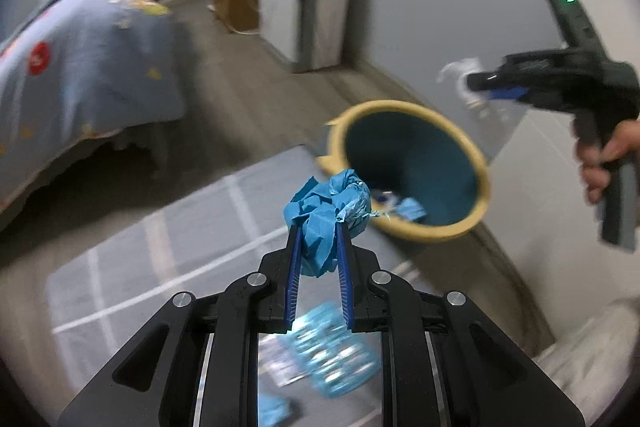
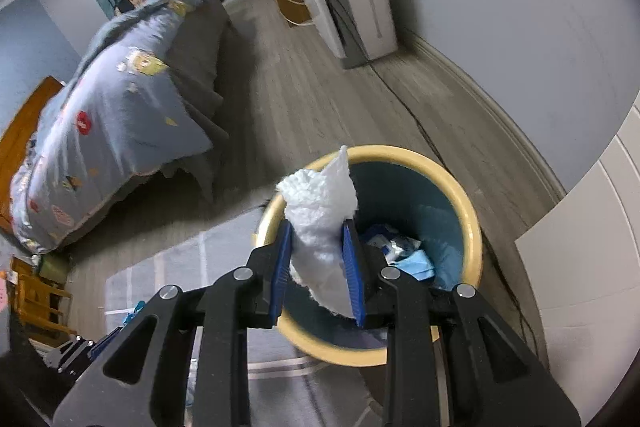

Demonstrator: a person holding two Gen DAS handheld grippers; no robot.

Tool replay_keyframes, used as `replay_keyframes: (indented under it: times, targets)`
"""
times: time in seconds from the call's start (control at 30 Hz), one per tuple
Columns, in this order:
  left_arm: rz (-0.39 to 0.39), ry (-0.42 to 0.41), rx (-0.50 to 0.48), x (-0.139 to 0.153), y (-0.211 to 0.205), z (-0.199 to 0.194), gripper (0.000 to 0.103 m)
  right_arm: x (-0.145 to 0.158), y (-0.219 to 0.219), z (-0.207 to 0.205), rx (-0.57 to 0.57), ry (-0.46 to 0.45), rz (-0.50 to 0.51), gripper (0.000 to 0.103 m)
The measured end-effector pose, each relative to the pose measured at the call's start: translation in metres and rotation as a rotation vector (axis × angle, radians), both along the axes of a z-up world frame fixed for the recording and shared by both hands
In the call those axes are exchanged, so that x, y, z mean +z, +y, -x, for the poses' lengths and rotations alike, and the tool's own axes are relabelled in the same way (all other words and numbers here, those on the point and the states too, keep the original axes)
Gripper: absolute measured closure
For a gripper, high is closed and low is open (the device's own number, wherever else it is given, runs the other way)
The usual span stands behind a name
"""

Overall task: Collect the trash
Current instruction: 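Drop the blue glove and white tissue into the teal bin from both grippers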

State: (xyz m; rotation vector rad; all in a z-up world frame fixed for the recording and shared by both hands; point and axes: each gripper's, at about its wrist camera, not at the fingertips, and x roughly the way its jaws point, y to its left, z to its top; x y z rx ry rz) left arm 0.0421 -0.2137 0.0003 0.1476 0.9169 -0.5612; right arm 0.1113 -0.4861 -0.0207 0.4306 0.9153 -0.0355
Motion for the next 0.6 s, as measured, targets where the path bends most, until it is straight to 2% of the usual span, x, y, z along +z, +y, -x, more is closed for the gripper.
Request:
replay_keyframes:
  times: [0.13, 0.3, 0.43, 0.53, 0.6]
  targets:
    - [0.002, 0.031, -0.061, -0.013, -0.043, -0.009, 0.085, -0.025, -0.016, -0.007, -0.029, 0.061, -0.029, 0.078]
    - [-0.045, 0.045, -0.121, -0.035, -0.089, -0.019, 0.085, -0.046, -0.032, -0.008, -0.076, 0.117, -0.077, 0.078]
    - [-0.063, 0.06, -0.118, -0.047, -0.108, -0.035, 0.085, -0.051, -0.034, -0.012, -0.089, 0.126, -0.089, 0.078]
    - [-0.091, 0.037, -0.119, -0.05, -0.117, -0.046, 0.085, -0.051, -0.031, -0.017, -0.08, 0.116, -0.094, 0.078]
    - [-0.076, 0.023, -0.119, -0.048, -0.119, -0.051, 0.082, -0.049, -0.03, -0.019, -0.08, 0.101, -0.086, 0.076]
